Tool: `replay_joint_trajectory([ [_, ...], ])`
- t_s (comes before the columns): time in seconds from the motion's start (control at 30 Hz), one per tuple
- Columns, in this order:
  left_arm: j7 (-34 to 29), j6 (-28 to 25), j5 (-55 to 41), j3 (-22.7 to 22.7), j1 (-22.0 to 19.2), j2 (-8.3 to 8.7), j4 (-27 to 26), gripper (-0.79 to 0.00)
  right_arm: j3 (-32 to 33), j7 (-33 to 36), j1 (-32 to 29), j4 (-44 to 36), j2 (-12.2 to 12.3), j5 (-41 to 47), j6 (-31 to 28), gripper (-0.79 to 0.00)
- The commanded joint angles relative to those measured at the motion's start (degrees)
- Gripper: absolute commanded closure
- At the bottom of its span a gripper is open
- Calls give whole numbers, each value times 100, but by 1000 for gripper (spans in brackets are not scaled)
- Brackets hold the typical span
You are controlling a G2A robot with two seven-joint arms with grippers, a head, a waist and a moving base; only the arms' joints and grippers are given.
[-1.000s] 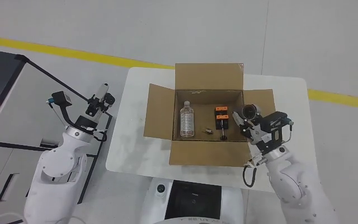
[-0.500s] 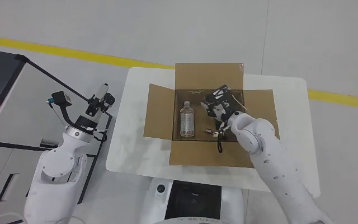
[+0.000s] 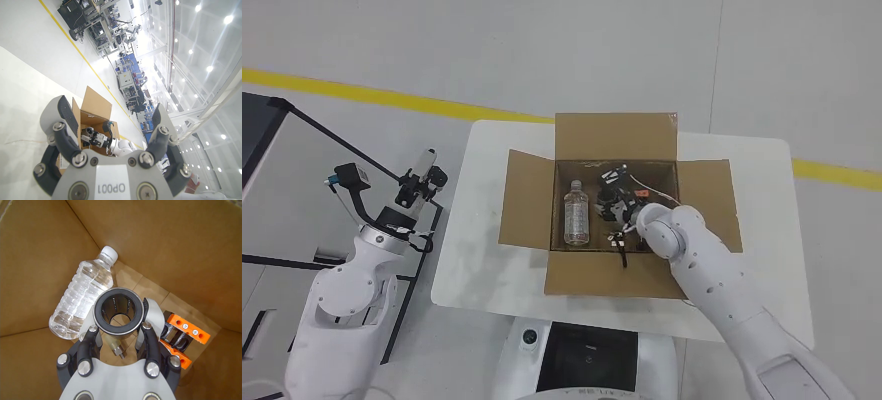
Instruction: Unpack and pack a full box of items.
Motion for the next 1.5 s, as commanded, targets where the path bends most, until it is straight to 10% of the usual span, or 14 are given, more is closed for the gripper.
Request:
replay_joint_trajectory([
  [0.0,0,0,0,0,0,0,0,-785,-34,13,32,38,-17,4,32,-332],
  [0.5,0,0,0,0,0,0,0,-785,37,-21,4,117,-22,18,-24,-391],
  [0.63,0,0,0,0,0,0,0,-785,39,-18,5,142,-26,7,-39,-785],
  [0.93,0,0,0,0,0,0,0,-785,268,-399,-183,-402,29,-34,-109,-785],
  [1.47,0,0,0,0,0,0,0,-785,4265,-1657,-4226,-5295,615,-111,180,-785],
])
